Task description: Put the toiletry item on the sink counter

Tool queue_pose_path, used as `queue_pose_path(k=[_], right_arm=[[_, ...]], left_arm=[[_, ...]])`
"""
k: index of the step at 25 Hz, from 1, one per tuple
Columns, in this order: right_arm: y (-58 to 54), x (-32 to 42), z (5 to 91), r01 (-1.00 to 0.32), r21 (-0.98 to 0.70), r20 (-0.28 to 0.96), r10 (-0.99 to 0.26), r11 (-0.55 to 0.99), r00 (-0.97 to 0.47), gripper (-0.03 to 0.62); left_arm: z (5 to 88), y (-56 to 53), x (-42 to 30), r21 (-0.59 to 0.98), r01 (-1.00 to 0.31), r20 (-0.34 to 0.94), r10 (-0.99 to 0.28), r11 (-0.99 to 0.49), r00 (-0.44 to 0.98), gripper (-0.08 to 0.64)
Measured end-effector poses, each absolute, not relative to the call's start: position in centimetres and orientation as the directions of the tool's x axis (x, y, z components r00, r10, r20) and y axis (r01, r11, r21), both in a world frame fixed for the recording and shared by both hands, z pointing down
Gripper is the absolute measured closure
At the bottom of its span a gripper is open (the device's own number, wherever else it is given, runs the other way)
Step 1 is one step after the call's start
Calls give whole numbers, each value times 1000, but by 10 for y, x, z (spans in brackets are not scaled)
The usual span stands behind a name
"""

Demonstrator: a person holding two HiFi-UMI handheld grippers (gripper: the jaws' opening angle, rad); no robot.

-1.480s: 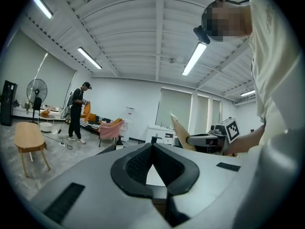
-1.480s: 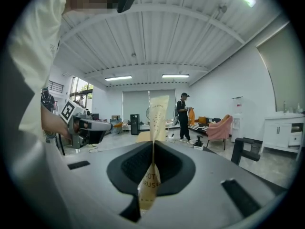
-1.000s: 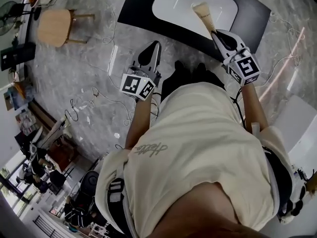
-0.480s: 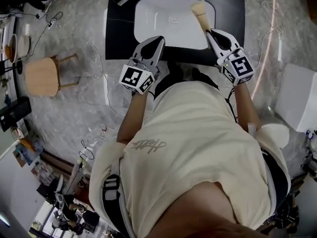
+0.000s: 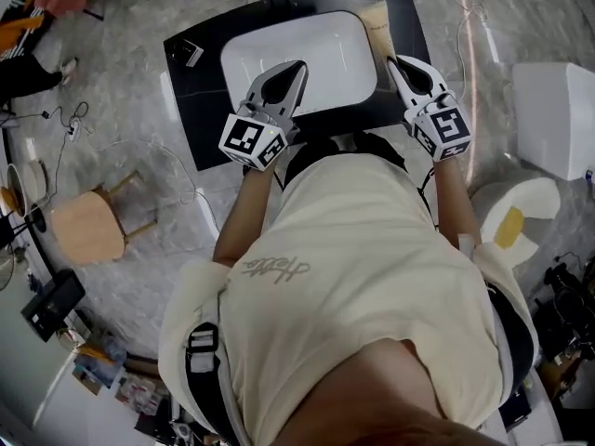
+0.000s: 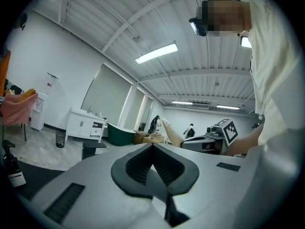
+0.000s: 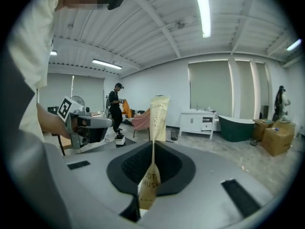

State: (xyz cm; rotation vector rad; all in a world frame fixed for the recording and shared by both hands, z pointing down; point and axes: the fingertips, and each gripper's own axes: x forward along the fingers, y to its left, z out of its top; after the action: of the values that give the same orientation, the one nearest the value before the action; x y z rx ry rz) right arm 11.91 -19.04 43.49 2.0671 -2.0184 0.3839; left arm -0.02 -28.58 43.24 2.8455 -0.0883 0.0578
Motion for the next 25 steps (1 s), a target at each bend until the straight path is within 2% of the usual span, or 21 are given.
queue_pose_path(k=[5,9,19,25], right_arm=[[-174,154,450,-990,-12,397,-910,-139,123,584],[-159,173,465,-986,-9,425,-893,-167,148,584],[-153,216,502,-984,-133,447,-893,-122,51,584],[-165,245,550,-969,-223,505,-863,-108,-20,584]], left_arm=[[434,-288,26,281,8,45,21,-960,999,557],[442,-288,35,291,-17,63,2,-957,998,557],[433,-282,45,274,-163,120,-135,-948,984,557],[447,-286,63,277,-222,184,-175,-935,967,557]])
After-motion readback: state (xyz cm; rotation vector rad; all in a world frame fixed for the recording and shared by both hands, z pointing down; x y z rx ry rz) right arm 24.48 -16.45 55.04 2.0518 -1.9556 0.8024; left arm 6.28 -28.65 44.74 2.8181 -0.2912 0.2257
